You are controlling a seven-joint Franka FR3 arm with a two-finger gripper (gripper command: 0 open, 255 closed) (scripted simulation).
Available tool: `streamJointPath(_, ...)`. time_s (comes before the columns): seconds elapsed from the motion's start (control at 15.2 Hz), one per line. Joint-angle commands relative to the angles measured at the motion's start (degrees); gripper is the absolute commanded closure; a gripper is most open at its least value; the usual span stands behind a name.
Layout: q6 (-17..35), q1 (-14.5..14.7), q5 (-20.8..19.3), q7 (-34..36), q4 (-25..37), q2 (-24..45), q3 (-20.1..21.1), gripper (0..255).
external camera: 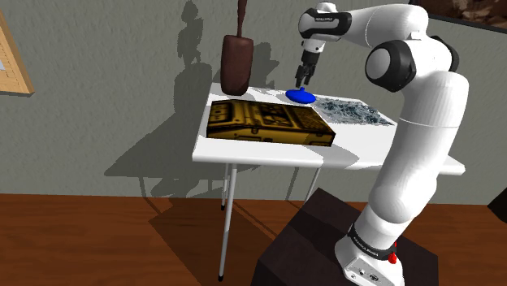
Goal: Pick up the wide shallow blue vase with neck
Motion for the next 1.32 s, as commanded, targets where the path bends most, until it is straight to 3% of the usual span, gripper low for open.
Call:
streamJointPath(0.0, 0.4, 0.0, 0.0, 0.0, -0.5, -0.1, 0.0, 0)
streamJointPath(0.07, 0.5, 0.1, -0.1, 0.0, -0.6, -0.2, 0.0, 255)
streamJointPath(0.66, 0.4, 0.0, 0.0, 0.0, -0.5, -0.1, 0.0, 255)
streamJointPath(1.25, -7.6, -1.1, 1.0, -0.4, 9.8, 2.3, -0.2, 255)
